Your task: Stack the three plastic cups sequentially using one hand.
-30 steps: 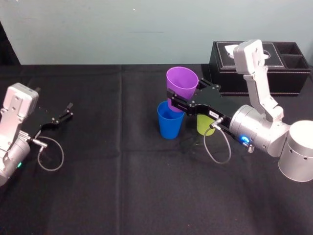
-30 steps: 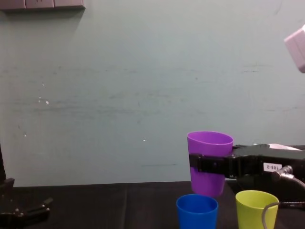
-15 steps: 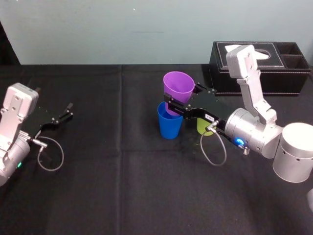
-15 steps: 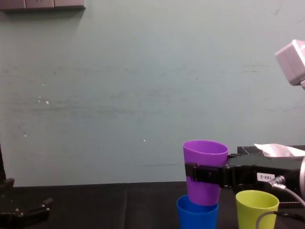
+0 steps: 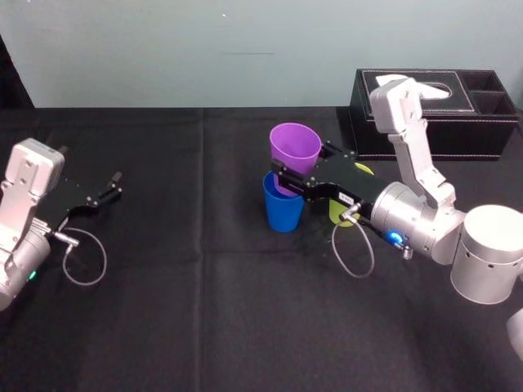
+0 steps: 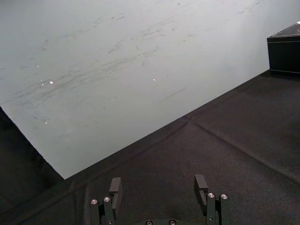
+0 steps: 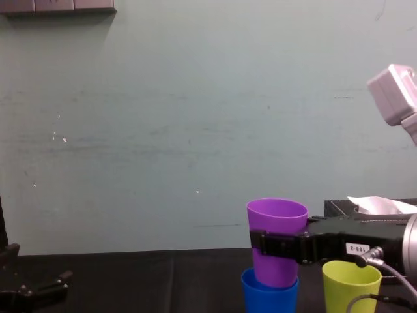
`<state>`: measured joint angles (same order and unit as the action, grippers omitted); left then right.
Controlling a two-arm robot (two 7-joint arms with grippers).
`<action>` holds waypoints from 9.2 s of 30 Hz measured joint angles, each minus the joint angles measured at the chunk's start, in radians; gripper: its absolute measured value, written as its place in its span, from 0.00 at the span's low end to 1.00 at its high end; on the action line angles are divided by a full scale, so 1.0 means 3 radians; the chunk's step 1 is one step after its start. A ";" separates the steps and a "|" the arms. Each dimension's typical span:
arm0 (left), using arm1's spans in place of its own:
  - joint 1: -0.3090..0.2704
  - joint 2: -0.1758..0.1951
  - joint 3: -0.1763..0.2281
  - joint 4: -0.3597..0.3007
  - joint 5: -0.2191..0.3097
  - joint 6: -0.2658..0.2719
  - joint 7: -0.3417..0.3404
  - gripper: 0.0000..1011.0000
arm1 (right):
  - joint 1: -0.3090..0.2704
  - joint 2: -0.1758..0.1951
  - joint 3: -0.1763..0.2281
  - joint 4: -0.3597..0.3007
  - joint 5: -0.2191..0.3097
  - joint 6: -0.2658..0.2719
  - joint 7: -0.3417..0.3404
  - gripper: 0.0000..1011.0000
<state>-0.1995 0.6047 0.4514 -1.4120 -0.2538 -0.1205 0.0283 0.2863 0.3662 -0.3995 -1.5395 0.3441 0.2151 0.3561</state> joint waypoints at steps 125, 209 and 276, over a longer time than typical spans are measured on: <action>0.0000 0.0000 0.0000 0.0000 0.0000 0.0000 0.0000 1.00 | -0.1468 0.0052 0.0599 -0.0945 -0.0478 -0.0064 -0.0695 0.99; 0.0000 0.0000 0.0000 0.0000 0.0000 0.0000 0.0000 1.00 | -0.0522 -0.0390 0.0614 0.0412 -0.0436 -0.0377 -0.0323 0.85; 0.0000 0.0000 0.0000 0.0000 0.0000 0.0000 0.0000 1.00 | -0.0177 -0.0176 0.0710 -0.0111 -0.0161 0.0142 -0.0145 0.72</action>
<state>-0.1995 0.6047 0.4514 -1.4120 -0.2539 -0.1205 0.0283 0.2332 0.3133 -0.1866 -1.5729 0.2959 0.2577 0.3126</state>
